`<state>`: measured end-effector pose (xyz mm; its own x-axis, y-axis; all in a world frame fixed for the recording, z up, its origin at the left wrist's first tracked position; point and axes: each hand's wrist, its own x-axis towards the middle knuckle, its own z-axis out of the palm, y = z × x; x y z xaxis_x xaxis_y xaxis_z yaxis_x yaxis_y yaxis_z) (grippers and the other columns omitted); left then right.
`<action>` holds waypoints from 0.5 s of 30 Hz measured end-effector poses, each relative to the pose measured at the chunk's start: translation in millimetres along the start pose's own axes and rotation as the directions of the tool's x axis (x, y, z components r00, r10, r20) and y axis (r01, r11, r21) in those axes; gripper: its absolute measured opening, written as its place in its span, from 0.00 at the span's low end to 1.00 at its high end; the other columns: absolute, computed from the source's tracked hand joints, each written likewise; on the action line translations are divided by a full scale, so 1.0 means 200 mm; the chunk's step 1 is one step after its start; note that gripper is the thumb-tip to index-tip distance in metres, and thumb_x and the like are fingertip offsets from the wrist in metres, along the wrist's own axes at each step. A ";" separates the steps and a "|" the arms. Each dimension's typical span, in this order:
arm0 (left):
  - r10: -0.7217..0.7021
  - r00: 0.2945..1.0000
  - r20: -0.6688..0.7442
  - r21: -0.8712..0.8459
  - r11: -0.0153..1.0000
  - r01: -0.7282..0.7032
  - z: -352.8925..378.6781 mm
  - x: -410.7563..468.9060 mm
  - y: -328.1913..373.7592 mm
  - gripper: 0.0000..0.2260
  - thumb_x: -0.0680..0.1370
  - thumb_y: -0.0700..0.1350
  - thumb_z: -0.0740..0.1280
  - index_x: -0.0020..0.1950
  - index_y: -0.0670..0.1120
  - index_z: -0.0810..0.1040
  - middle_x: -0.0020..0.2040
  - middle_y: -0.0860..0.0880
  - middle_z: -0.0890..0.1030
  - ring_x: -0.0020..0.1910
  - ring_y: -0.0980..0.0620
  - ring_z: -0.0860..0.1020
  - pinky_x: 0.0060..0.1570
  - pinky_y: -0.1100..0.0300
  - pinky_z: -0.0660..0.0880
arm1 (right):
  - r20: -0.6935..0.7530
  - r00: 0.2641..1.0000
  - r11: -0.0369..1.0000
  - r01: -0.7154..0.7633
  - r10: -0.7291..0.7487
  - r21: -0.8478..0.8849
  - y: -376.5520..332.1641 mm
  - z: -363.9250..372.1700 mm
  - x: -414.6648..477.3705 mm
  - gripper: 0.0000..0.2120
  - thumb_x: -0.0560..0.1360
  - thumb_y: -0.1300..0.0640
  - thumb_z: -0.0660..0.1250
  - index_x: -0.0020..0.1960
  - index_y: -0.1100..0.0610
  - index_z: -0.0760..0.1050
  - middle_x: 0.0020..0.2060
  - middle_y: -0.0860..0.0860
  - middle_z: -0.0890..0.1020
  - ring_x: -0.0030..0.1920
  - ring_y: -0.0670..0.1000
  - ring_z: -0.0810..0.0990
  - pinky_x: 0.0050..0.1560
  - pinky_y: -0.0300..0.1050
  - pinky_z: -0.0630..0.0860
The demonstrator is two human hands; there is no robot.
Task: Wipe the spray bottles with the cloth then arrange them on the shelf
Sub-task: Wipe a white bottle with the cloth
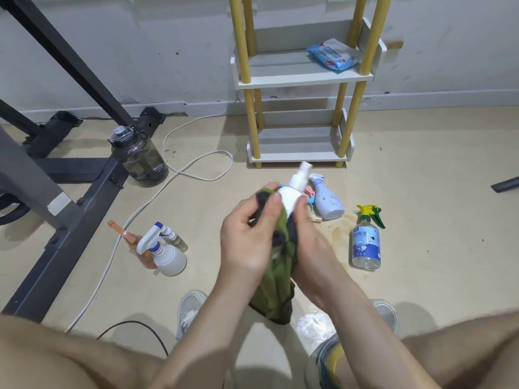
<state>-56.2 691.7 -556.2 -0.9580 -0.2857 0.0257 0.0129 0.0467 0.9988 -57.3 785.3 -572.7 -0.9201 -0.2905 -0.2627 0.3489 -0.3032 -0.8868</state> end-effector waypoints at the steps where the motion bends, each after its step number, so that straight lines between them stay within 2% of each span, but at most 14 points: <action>1: -0.075 0.995 0.065 -0.119 0.990 0.083 0.00 0.02 0.01 0.09 0.78 0.50 0.68 0.57 0.53 0.82 0.52 0.52 0.84 0.50 0.54 0.82 0.47 0.64 0.78 | 0.064 0.998 0.996 -0.015 0.021 -0.090 0.01 0.00 0.01 0.37 0.70 0.24 0.57 0.74 0.41 0.66 0.68 0.47 0.77 0.68 0.47 0.75 0.71 0.55 0.68; 2: -0.112 0.985 0.130 -0.136 0.982 0.129 -0.01 0.04 0.02 0.11 0.79 0.49 0.68 0.60 0.49 0.80 0.52 0.51 0.84 0.50 0.54 0.82 0.48 0.64 0.78 | 0.131 0.989 0.987 -0.055 0.075 -0.151 0.02 0.00 0.01 0.41 0.65 0.20 0.58 0.74 0.38 0.64 0.69 0.47 0.76 0.69 0.47 0.74 0.72 0.56 0.67; 4: -0.159 0.966 0.203 -0.121 0.975 0.186 -0.02 0.04 0.03 0.09 0.77 0.43 0.71 0.56 0.43 0.79 0.43 0.50 0.83 0.41 0.53 0.80 0.40 0.64 0.77 | 0.211 0.962 0.942 -0.102 0.176 -0.319 0.01 -0.01 -0.01 0.44 0.63 0.18 0.57 0.69 0.44 0.72 0.62 0.54 0.81 0.62 0.52 0.80 0.67 0.57 0.73; 5: -0.180 0.963 0.200 -0.095 0.975 0.202 -0.02 0.04 0.04 0.06 0.76 0.41 0.72 0.51 0.42 0.79 0.38 0.51 0.82 0.37 0.54 0.79 0.37 0.65 0.76 | 0.202 0.957 0.913 -0.114 0.207 -0.392 0.00 -0.02 -0.02 0.46 0.62 0.18 0.57 0.68 0.48 0.74 0.59 0.57 0.82 0.60 0.54 0.81 0.63 0.55 0.76; 7: -0.200 0.974 0.109 -0.039 0.978 0.205 -0.02 0.04 0.04 0.06 0.75 0.41 0.74 0.47 0.44 0.77 0.36 0.52 0.81 0.34 0.56 0.79 0.34 0.66 0.75 | 0.155 0.965 0.892 -0.124 0.210 -0.436 -0.03 -0.03 -0.04 0.48 0.62 0.17 0.56 0.70 0.47 0.71 0.61 0.52 0.81 0.61 0.50 0.80 0.61 0.49 0.74; 9: -0.200 0.980 0.019 -0.010 0.980 0.200 -0.02 0.05 0.04 0.08 0.75 0.44 0.74 0.44 0.46 0.76 0.34 0.52 0.79 0.32 0.54 0.78 0.31 0.65 0.73 | 0.081 0.994 0.892 -0.024 0.068 -0.452 -0.07 -0.01 -0.04 0.41 0.68 0.21 0.57 0.71 0.46 0.71 0.64 0.44 0.79 0.64 0.44 0.76 0.66 0.48 0.71; 10: -0.209 0.978 -0.007 -0.023 0.978 0.209 -0.03 0.05 0.04 0.09 0.75 0.45 0.73 0.42 0.46 0.74 0.32 0.52 0.77 0.29 0.54 0.74 0.28 0.65 0.71 | -0.013 0.998 0.864 0.042 -0.056 -0.501 -0.09 -0.02 -0.04 0.34 0.72 0.26 0.58 0.69 0.47 0.72 0.62 0.41 0.78 0.63 0.42 0.76 0.66 0.47 0.71; 11: -0.222 0.975 -0.029 -0.059 0.974 0.220 -0.04 0.06 0.04 0.11 0.76 0.46 0.73 0.39 0.47 0.73 0.29 0.53 0.73 0.26 0.54 0.71 0.26 0.64 0.69 | -0.133 0.966 0.807 0.107 -0.224 -0.581 -0.12 -0.04 -0.04 0.25 0.77 0.33 0.60 0.66 0.47 0.74 0.57 0.38 0.79 0.58 0.41 0.76 0.63 0.44 0.71; 12: -0.244 0.968 -0.053 -0.111 0.965 0.238 -0.06 0.07 0.04 0.13 0.76 0.48 0.72 0.37 0.47 0.71 0.28 0.53 0.71 0.26 0.53 0.69 0.26 0.64 0.68 | -0.208 0.899 0.743 0.169 -0.386 -0.648 -0.16 -0.04 -0.06 0.15 0.79 0.41 0.61 0.59 0.47 0.77 0.49 0.38 0.80 0.51 0.41 0.77 0.56 0.43 0.73; 13: -0.278 0.957 -0.089 -0.170 0.950 0.260 -0.07 0.08 0.05 0.14 0.77 0.49 0.71 0.36 0.46 0.71 0.29 0.51 0.71 0.27 0.51 0.68 0.28 0.63 0.68 | -0.205 0.860 0.693 0.213 -0.467 -0.688 -0.19 -0.05 -0.08 0.08 0.80 0.47 0.62 0.53 0.47 0.78 0.42 0.41 0.80 0.44 0.43 0.76 0.48 0.44 0.73; 14: -0.317 0.939 -0.130 -0.231 0.931 0.283 -0.07 0.09 0.05 0.14 0.78 0.51 0.69 0.38 0.45 0.72 0.32 0.49 0.71 0.31 0.50 0.69 0.32 0.61 0.69 | -0.148 0.875 0.650 0.219 -0.461 -0.728 -0.20 -0.03 -0.09 0.07 0.80 0.49 0.62 0.49 0.48 0.77 0.38 0.45 0.80 0.41 0.46 0.76 0.45 0.46 0.72; 15: -0.352 0.922 -0.163 -0.278 0.913 0.300 -0.07 0.10 0.05 0.14 0.78 0.53 0.68 0.41 0.44 0.73 0.35 0.46 0.72 0.34 0.49 0.70 0.36 0.58 0.70 | -0.060 0.918 0.598 0.204 -0.392 -0.775 -0.19 0.01 -0.11 0.07 0.80 0.49 0.61 0.50 0.49 0.76 0.37 0.47 0.80 0.41 0.49 0.77 0.45 0.49 0.73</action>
<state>-71.8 673.7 -545.6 -0.8407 -0.4357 -0.3215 -0.1956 -0.3093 0.9306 -50.1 801.9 -532.1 -0.9922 -0.0930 0.0833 -0.1172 0.4630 -0.8786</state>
